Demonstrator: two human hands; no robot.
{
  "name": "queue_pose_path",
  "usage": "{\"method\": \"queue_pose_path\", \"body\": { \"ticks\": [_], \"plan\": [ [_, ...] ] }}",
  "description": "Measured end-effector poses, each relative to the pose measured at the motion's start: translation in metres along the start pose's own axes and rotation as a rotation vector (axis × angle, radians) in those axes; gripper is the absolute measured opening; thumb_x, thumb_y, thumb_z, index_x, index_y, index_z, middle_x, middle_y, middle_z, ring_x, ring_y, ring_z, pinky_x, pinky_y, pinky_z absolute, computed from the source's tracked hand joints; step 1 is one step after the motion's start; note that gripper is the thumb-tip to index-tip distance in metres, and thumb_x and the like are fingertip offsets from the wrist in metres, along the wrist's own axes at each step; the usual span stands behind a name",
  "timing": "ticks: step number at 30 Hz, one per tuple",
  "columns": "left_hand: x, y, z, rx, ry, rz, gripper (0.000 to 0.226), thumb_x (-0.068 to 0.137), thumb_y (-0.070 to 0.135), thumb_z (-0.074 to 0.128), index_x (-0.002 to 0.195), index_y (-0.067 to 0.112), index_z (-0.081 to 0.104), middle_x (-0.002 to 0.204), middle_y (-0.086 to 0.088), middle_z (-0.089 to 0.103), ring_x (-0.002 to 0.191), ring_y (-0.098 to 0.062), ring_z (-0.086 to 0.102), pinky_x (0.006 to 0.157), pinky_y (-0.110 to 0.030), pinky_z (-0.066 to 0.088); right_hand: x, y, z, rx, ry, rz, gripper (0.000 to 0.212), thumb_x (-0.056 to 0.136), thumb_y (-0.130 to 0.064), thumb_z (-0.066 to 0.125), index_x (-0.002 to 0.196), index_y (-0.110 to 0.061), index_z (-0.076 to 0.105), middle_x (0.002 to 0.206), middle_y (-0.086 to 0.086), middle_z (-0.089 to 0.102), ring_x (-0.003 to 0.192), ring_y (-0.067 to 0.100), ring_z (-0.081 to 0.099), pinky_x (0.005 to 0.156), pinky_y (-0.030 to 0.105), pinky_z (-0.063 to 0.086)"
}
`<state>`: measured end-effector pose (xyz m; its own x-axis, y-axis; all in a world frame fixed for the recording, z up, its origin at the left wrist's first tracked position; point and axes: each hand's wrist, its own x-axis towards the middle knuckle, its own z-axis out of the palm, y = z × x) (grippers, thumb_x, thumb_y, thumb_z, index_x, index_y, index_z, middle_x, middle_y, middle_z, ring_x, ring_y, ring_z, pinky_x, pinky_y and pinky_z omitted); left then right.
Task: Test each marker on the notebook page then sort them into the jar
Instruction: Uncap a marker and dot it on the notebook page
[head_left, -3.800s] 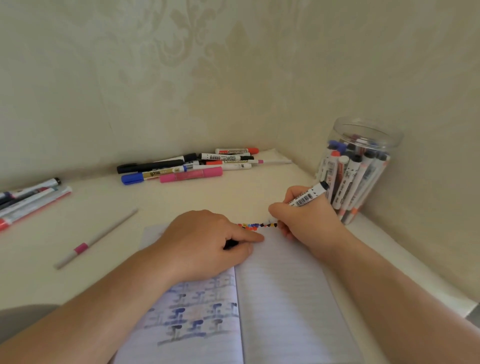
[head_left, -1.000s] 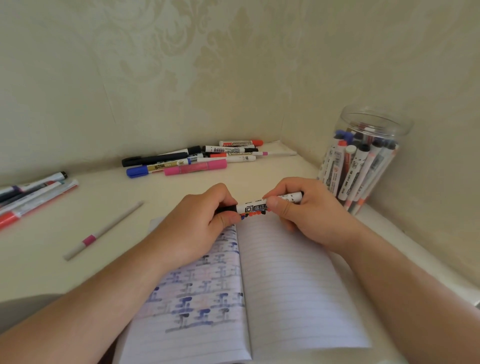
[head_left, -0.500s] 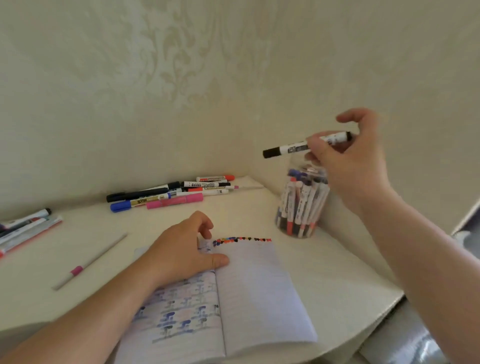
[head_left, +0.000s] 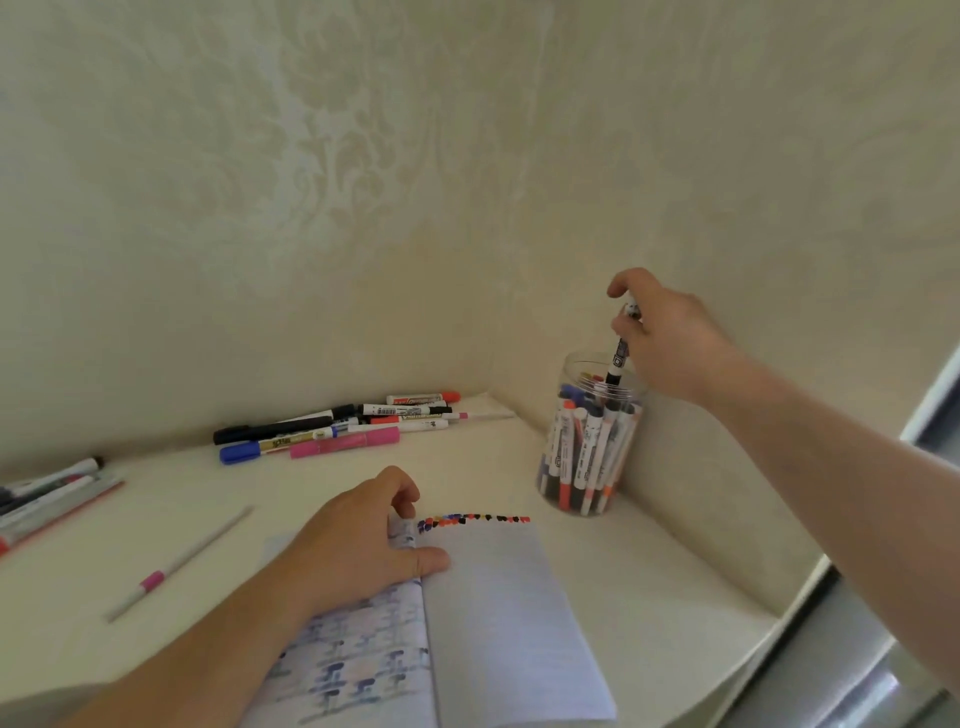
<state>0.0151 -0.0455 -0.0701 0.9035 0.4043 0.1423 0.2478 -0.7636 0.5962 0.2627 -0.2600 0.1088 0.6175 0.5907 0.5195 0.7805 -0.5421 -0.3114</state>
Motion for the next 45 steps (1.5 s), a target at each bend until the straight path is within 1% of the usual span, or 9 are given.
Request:
{"method": "queue_pose_path", "body": {
  "ticks": [6,12,21,24,30,33,39,42,45],
  "plan": [
    [0.002,-0.003,0.002,0.007,-0.008,0.0,0.066,0.065,0.078,0.076,0.111,0.044,0.044,0.108,0.025,0.058,0.085,-0.001,0.057,0.069,-0.019,0.043,0.006,0.001,-0.004,-0.139,-0.109,0.031,0.032,0.107,-0.019,0.049,0.138,-0.027,0.046,0.106,0.01,0.063,0.088,0.028,0.061,0.075,0.036,0.048],
    [0.004,-0.005,0.004,0.005,-0.003,0.007,0.064,0.066,0.077,0.077,0.11,0.044,0.045,0.108,0.026,0.058,0.086,-0.001,0.057,0.069,-0.019,0.045,0.001,0.011,0.001,0.031,-0.078,0.119,0.023,0.102,-0.027,0.061,0.119,-0.041,0.055,0.109,0.003,0.064,0.085,0.021,0.068,0.071,0.034,0.055],
    [0.003,-0.006,0.004,-0.009,-0.006,0.015,0.062,0.068,0.074,0.078,0.11,0.043,0.045,0.109,0.025,0.057,0.087,-0.001,0.056,0.069,-0.018,0.042,-0.012,0.008,0.007,-0.2,-0.205,0.124,0.052,0.108,-0.054,0.037,0.152,-0.025,0.043,0.134,0.015,0.066,0.105,0.029,0.058,0.084,0.035,0.045],
    [0.004,-0.006,0.004,-0.006,-0.002,0.016,0.063,0.068,0.074,0.078,0.111,0.043,0.045,0.109,0.025,0.058,0.086,-0.001,0.056,0.068,-0.017,0.042,-0.018,0.004,0.01,-0.082,-0.221,0.12,0.066,0.102,-0.061,0.049,0.158,-0.028,0.037,0.151,0.005,0.055,0.128,0.028,0.057,0.098,0.036,0.045],
    [0.005,-0.007,0.005,-0.025,-0.006,0.021,0.066,0.067,0.075,0.078,0.115,0.045,0.045,0.11,0.025,0.057,0.087,0.0,0.056,0.069,-0.017,0.042,-0.032,0.004,0.015,0.039,-0.054,0.146,0.096,0.075,-0.058,0.084,0.154,-0.033,0.035,0.15,-0.004,0.049,0.126,0.017,0.053,0.098,0.035,0.047],
    [0.005,-0.008,0.006,-0.025,-0.001,0.02,0.066,0.067,0.074,0.079,0.116,0.046,0.045,0.111,0.026,0.057,0.087,0.001,0.057,0.069,-0.016,0.042,-0.028,-0.008,0.009,0.04,-0.205,0.122,0.105,0.074,-0.056,0.082,0.157,-0.049,0.018,0.144,-0.002,0.052,0.119,0.021,0.059,0.095,0.039,0.052],
    [0.006,-0.009,0.007,-0.014,0.002,0.024,0.068,0.065,0.077,0.077,0.117,0.049,0.043,0.11,0.027,0.057,0.085,0.0,0.058,0.07,-0.018,0.043,-0.009,-0.031,-0.023,-0.199,-0.517,0.119,0.1,0.073,-0.063,0.082,0.155,-0.054,0.027,0.128,-0.013,0.064,0.115,0.016,0.06,0.096,0.036,0.048],
    [0.007,-0.01,0.007,-0.014,-0.006,0.023,0.069,0.065,0.077,0.077,0.117,0.05,0.042,0.11,0.027,0.056,0.085,0.0,0.058,0.069,-0.018,0.043,-0.007,-0.019,-0.02,-0.083,-0.461,0.167,0.069,0.077,-0.068,0.078,0.138,-0.043,0.055,0.125,-0.009,0.066,0.109,0.014,0.064,0.102,0.042,0.052],
    [0.007,-0.01,0.007,-0.015,-0.011,0.022,0.07,0.065,0.079,0.076,0.118,0.049,0.042,0.11,0.027,0.056,0.084,-0.001,0.057,0.069,-0.018,0.042,-0.01,-0.004,-0.02,-0.084,-0.362,0.223,0.036,0.086,-0.058,0.077,0.105,-0.029,0.068,0.104,0.0,0.071,0.089,0.02,0.069,0.084,0.044,0.06]
  ]
}}
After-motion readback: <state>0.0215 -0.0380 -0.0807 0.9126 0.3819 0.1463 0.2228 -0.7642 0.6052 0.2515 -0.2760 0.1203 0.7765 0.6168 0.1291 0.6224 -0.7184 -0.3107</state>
